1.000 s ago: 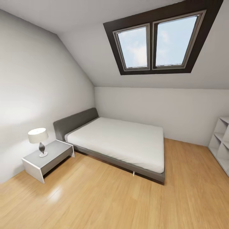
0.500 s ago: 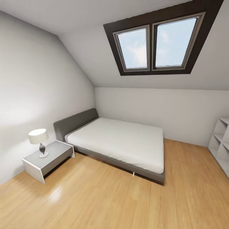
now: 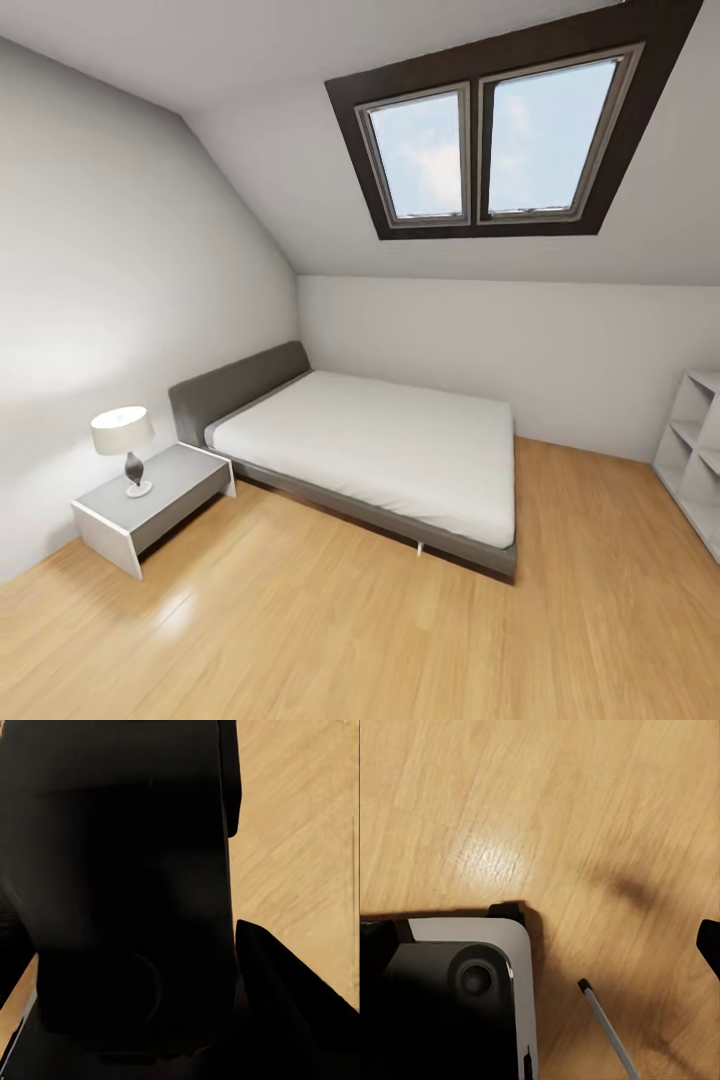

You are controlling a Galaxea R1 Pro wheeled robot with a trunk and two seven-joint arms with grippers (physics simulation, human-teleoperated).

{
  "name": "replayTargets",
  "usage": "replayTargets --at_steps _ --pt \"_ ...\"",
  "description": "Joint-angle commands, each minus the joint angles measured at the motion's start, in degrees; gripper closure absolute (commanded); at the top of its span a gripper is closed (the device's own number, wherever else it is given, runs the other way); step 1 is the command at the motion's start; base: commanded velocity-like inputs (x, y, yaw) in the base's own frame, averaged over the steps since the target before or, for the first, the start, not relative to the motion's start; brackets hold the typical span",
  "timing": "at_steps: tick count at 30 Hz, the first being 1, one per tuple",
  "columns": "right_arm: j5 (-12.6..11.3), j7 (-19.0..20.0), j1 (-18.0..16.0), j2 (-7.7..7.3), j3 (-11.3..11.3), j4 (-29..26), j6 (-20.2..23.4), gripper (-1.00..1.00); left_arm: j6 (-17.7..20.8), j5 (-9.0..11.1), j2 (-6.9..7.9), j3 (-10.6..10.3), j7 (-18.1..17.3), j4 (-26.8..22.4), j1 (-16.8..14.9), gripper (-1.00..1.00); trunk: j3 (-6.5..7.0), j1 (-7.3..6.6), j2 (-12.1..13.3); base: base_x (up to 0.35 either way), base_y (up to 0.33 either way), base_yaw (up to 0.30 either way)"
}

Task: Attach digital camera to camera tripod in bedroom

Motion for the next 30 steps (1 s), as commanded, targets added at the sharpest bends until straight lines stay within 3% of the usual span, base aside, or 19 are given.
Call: replayTargets --at_steps 1,8,25,30 --pt "0.5 -0.1 -0.1 0.00 -0.5 0.2 -0.3 -1.00 -0.1 0.5 0.38 -0.5 -2.0 0.1 0.0 1.00 0.08 -0.21 0.3 0.000 0.000 0.000" --pt "0.5 -1.2 -0.1 0.51 -0.5 0.2 -0.4 -1.00 -0.2 0.6 1.01 -0.5 -4.7 0.1 0.0 1.00 1.34 -1.75 3.1 0.000 0.000 0.000" --pt "0.0 -1.8 -0.1 1.20 -1.1 0.2 -0.7 -1.00 -0.5 0.6 0.90 -0.5 -3.4 0.1 0.0 1.00 4.39 -5.48 10.0 0.000 0.000 0.000" --pt "0.0 -1.8 -0.1 2.43 -1.1 0.2 -0.6 -1.00 -0.5 0.6 0.89 -0.5 -3.5 0.1 0.0 1.00 5.39 -6.58 12.0 0.000 0.000 -0.098"
